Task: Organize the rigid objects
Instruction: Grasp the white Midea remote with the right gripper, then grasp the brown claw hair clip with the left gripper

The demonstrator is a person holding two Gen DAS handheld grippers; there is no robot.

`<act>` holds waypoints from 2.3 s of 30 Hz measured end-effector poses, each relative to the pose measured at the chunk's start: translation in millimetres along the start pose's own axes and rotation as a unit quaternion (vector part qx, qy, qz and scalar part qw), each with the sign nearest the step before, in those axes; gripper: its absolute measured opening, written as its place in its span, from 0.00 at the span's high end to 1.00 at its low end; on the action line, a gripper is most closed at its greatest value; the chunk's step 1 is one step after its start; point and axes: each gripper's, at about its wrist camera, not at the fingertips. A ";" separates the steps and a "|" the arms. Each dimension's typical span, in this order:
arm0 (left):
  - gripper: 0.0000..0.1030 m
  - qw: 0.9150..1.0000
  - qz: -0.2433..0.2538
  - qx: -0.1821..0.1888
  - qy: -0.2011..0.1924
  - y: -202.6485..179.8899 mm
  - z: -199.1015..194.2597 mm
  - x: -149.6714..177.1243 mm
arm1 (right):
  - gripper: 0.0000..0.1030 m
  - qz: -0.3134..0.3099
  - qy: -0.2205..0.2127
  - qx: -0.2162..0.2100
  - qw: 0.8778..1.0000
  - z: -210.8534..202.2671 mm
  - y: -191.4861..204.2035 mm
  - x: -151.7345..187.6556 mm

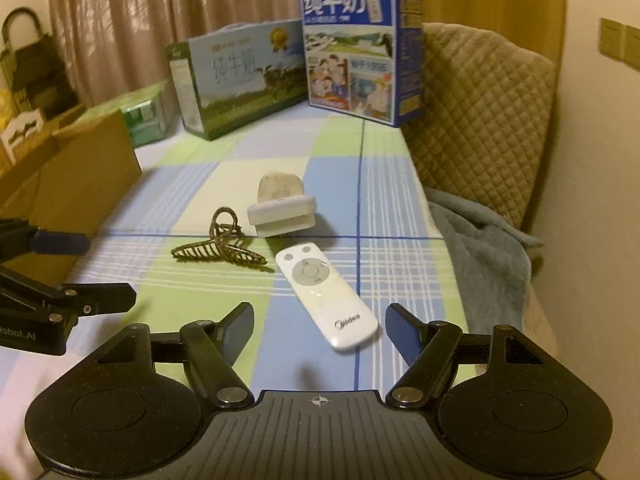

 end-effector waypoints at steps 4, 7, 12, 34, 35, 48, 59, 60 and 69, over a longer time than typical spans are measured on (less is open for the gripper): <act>0.16 1.000 0.001 0.000 0.006 7.7 16.6 1.6 | 0.32 -0.027 0.000 0.000 1.000 23.9 4.2 -4.5; 0.16 1.000 -0.001 0.001 0.010 14.2 25.5 4.0 | 0.36 -0.037 0.007 -0.002 0.999 42.6 6.7 -8.3; 0.16 1.000 0.001 -0.003 0.015 22.8 36.0 5.2 | 0.49 -0.056 0.028 -0.005 0.998 67.0 12.7 -10.2; 0.36 0.998 0.042 0.009 0.040 41.9 83.3 -20.9 | 0.64 -0.052 0.047 -0.064 0.996 77.1 27.4 -14.7; 0.38 0.998 0.047 0.013 0.046 41.2 86.9 -21.4 | 0.64 -0.051 0.048 -0.067 0.995 77.2 27.5 -14.3; 0.80 0.995 0.064 0.030 0.071 33.4 82.5 -15.4 | 0.64 -0.047 0.057 -0.065 0.995 68.1 24.7 -9.0; 0.88 0.994 0.066 0.031 0.078 18.0 48.1 11.9 | 0.64 -0.007 0.075 -0.035 0.997 49.3 13.9 -2.2; 0.87 0.995 0.065 0.027 0.073 18.2 47.1 11.5 | 0.64 0.002 0.077 -0.034 0.996 48.1 12.2 -2.5; 0.85 0.996 0.047 0.037 0.063 22.7 64.9 0.1 | 0.64 0.022 0.078 -0.031 0.996 47.2 8.9 -4.5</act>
Point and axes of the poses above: each gripper's, at about its wrist camera, not at the fingertips, and z roughly the way its jaws point, y to its left, x to its underside, and after that the axes turned 14 degrees about x, right-handed
